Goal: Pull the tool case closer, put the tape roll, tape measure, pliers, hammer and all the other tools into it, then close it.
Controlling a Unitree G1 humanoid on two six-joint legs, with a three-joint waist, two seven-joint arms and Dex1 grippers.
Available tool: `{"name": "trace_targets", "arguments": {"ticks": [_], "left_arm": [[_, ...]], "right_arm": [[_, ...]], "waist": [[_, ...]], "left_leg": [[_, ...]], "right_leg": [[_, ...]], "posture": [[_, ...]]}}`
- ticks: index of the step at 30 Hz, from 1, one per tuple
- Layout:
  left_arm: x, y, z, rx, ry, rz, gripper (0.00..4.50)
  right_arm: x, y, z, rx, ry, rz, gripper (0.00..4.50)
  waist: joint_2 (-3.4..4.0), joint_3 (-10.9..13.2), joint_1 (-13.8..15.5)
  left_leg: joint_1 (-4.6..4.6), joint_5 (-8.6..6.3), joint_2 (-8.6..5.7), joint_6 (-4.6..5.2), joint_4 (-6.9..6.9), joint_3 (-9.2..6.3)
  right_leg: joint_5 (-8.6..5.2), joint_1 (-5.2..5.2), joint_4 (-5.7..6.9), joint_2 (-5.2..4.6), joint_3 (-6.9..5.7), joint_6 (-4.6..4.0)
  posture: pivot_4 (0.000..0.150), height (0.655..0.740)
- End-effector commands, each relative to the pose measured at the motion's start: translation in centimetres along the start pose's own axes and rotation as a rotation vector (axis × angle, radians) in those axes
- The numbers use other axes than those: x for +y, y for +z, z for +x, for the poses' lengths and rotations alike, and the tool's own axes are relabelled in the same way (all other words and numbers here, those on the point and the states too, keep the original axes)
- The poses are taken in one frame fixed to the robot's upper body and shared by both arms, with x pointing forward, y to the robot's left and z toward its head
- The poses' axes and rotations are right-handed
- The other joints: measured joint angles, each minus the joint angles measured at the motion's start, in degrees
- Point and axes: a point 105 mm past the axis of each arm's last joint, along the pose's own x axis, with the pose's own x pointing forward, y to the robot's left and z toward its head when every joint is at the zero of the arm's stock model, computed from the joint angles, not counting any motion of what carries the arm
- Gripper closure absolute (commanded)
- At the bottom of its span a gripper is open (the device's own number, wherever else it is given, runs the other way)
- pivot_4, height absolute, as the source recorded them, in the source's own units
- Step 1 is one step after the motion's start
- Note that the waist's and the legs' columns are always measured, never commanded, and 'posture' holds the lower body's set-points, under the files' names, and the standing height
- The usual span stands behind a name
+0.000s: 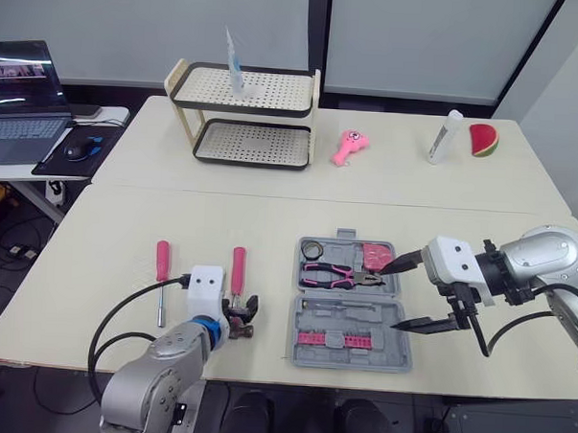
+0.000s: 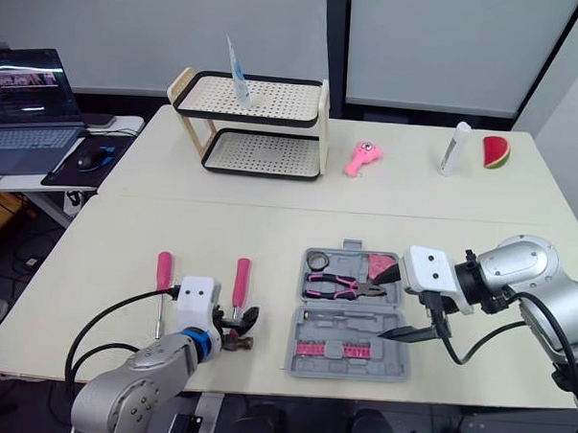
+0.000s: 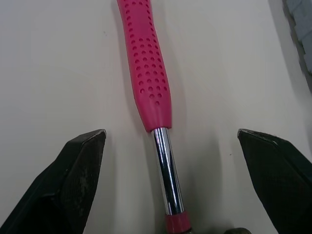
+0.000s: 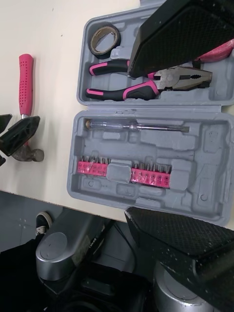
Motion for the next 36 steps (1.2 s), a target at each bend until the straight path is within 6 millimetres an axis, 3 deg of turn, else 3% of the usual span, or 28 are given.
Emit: {"name": "trace_targets", "arguments": {"ticks": [1,8,14,24,36], "left_arm": [[-0.3,-0.7,0.0,0.036,-0.002,0.005,0.59],[-0.3,-1.5,0.3,0.069,-0.016,0.010,2.73],[0.6,-0.6,0.5,0.037,0.002,0.016,4.45],[0.0,1.4,-0.5,-0.014,-0.050,0.091,4.45],[-0.6,2.4,0.3,-0.016,-0.066,0.069,4.45]], "right_arm": [[0.0,0.3,-0.7,0.009,-0.008,-0.028,0.00],[0.1,0.3,-0.7,0.008,-0.011,-0.026,0.00],[0.3,0.2,-0.5,0.008,-0.014,-0.020,0.00],[0.3,0.0,-0.7,0.016,-0.024,-0.021,0.00],[0.2,0.1,-0.6,0.014,-0.032,-0.019,0.00]], "waist": [[0.00,0.0,0.0],[0.03,0.0,0.2],[0.04,0.0,0.7],[0.01,0.0,0.9],[-0.02,0.0,1.2]], "left_leg": [[0.00,0.00,0.00,0.00,0.00,0.00],[0.01,0.00,-0.02,0.00,0.00,0.00],[0.02,0.00,-0.01,0.00,0.02,-0.01],[-0.01,0.00,0.00,0.00,0.02,-0.01],[-0.07,0.01,0.00,-0.01,0.05,-0.03]], "right_leg": [[0.00,0.00,0.00,0.00,0.00,0.00],[0.00,0.02,0.00,-0.02,0.00,0.00],[0.00,0.02,0.00,-0.02,-0.01,0.00],[0.00,0.00,0.00,-0.03,-0.01,0.00],[0.00,-0.02,-0.02,-0.03,-0.04,0.00]], "posture": [[0.150,0.7290],[0.150,0.7290],[0.150,0.7290],[0.150,0.7290],[0.150,0.7290]]}}
